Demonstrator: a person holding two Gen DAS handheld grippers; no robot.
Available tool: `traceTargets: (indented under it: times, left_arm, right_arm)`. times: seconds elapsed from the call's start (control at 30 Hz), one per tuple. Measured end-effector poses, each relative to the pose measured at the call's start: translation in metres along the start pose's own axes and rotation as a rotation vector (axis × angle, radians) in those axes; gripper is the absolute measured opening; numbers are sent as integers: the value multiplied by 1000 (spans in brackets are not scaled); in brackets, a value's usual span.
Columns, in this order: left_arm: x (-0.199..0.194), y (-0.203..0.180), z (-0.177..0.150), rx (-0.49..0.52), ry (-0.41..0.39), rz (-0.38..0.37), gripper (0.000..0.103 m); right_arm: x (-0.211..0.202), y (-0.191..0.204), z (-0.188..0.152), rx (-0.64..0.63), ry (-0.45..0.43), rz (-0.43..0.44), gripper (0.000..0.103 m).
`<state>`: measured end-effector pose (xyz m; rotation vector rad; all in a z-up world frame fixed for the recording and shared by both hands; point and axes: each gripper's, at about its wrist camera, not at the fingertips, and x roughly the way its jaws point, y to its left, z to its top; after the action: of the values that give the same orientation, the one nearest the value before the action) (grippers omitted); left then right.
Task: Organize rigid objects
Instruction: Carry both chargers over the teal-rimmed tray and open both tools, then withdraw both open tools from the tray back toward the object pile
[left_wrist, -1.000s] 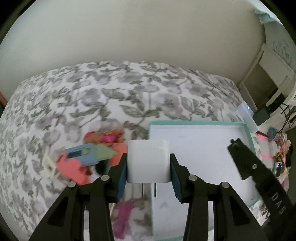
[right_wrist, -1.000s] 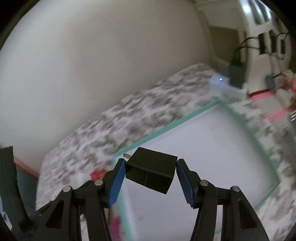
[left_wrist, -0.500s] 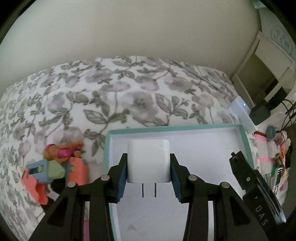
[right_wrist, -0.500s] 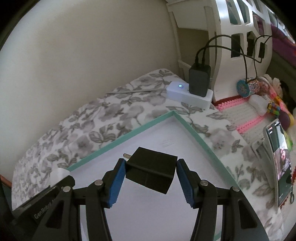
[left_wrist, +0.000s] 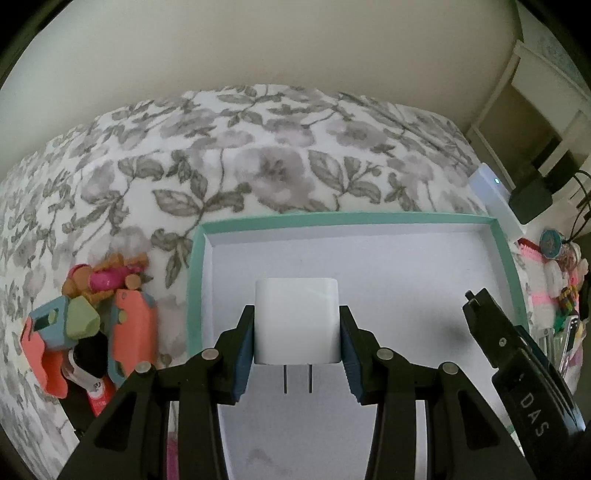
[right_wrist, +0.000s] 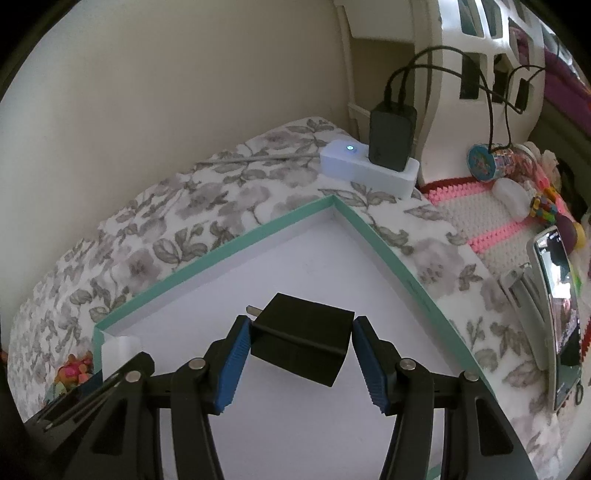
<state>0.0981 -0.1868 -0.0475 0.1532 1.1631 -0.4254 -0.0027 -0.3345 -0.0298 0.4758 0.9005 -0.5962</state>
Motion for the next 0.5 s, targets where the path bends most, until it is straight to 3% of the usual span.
traceTargets:
  times: [0.27, 0.33, 0.5]
  left_arm:
    - [-11, 1, 4, 4, -27, 13, 45]
    - [-17, 0, 6, 5, -41, 17, 60]
    - [-30, 2, 11, 1, -68, 27, 64]
  right_arm:
    - [3, -1, -3, 3, 23, -2, 60]
    - [3, -1, -1, 4, 26, -2, 60]
    - [-2, 0, 2, -2, 16, -5, 62]
